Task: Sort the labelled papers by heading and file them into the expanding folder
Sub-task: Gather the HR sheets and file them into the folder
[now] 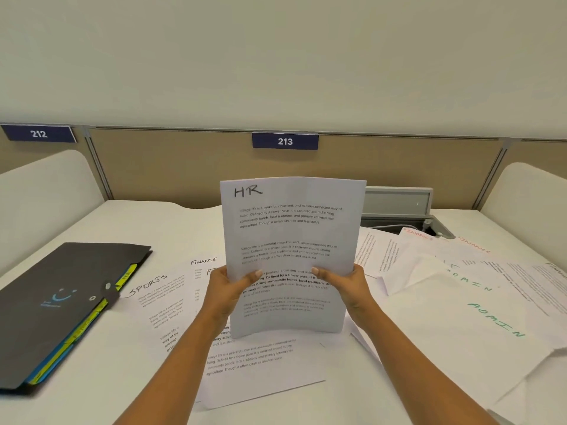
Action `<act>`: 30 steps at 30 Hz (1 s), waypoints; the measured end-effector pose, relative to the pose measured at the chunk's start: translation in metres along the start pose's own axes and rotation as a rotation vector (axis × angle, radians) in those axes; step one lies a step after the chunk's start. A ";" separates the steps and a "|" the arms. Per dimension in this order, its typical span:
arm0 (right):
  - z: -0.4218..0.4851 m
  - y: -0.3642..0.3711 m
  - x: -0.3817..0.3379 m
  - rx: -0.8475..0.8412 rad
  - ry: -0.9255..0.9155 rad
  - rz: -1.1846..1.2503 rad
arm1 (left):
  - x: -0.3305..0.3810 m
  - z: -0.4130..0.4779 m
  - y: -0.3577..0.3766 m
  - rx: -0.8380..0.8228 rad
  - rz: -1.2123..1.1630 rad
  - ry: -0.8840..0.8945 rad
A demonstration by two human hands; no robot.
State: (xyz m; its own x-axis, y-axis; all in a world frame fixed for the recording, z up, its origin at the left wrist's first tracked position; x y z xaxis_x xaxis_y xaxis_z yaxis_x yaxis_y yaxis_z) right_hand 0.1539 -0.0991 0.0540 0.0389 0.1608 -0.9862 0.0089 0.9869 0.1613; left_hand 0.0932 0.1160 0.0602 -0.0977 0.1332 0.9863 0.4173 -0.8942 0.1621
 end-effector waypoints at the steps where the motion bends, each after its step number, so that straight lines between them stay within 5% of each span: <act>1: 0.000 0.001 -0.001 -0.001 -0.006 0.009 | 0.000 0.000 0.002 0.019 -0.008 0.002; 30: -0.012 0.009 0.014 -0.038 0.041 -0.056 | -0.020 -0.015 -0.010 0.126 0.059 -0.079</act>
State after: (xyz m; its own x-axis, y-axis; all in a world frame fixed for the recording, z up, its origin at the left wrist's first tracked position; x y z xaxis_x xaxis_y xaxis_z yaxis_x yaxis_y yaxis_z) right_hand 0.1426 -0.0880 0.0411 -0.0018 0.1054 -0.9944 -0.0283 0.9940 0.1054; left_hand 0.0775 0.1154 0.0387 0.0000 0.1196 0.9928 0.5303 -0.8417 0.1014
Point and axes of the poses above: each hand's wrist, its own z-axis towards the middle knuckle, its own y-axis out of the palm, x = y × z, the point moved 4 cm from there along z, towards the middle knuckle, and after that the axes turned 11 degrees about x, right-handed, at the moved point
